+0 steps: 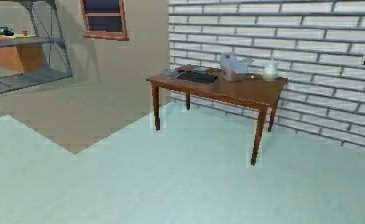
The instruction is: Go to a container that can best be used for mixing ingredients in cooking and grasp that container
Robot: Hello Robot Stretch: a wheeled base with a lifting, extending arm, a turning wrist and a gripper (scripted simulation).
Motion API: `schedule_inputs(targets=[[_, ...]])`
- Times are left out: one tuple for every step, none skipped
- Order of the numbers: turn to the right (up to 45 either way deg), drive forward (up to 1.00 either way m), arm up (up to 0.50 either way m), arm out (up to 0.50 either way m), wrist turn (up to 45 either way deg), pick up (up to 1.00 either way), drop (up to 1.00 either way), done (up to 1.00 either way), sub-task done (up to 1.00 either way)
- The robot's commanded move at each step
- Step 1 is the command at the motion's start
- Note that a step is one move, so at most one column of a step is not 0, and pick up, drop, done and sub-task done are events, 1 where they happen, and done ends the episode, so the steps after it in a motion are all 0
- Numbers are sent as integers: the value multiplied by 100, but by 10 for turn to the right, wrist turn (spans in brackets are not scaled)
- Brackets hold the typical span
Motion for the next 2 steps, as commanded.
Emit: schedule_inputs(targets=[[0,100,0,0,0,0,0,0,0],[0,40,0,0,0,0,0,0,0]])
